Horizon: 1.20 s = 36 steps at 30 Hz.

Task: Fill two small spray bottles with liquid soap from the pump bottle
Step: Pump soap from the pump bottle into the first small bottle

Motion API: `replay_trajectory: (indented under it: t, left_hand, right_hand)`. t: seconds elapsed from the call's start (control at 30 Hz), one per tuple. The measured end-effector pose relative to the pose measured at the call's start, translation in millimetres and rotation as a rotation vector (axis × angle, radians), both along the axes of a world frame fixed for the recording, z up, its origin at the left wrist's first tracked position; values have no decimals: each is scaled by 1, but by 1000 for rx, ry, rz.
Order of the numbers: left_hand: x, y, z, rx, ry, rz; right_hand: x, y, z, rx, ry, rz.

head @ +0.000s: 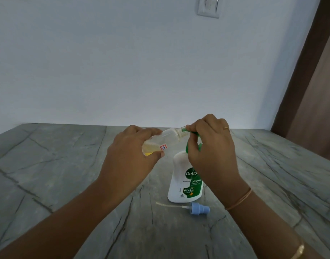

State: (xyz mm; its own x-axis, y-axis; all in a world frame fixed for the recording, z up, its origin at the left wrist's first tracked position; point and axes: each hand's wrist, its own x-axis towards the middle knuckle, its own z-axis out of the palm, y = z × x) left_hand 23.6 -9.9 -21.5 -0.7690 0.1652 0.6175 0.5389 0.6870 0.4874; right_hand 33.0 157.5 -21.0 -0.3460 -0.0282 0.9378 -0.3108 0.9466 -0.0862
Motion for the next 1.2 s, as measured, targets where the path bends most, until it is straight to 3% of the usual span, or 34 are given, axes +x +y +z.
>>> replay_trajectory:
  t: [0.27,0.5,0.73,0.9,1.2]
  left_hand:
    - [0,-1,1,-14,-36,5]
    - [3,2,-1,-1,-11,5]
    - [6,4,-4,-31,-29,-9]
    - [5,4,-5,-41,-54,2]
    - [6,6,-7,-29,-39,10]
  right_hand:
    - [-2,-4,-10,-39,13,33]
    - [8,4,14,-18,-180,53]
    - [0,-2,-4,-62,4,29]
    - [1,-6,-8,-62,11,45]
    - [10,5,18,-37,-202,75]
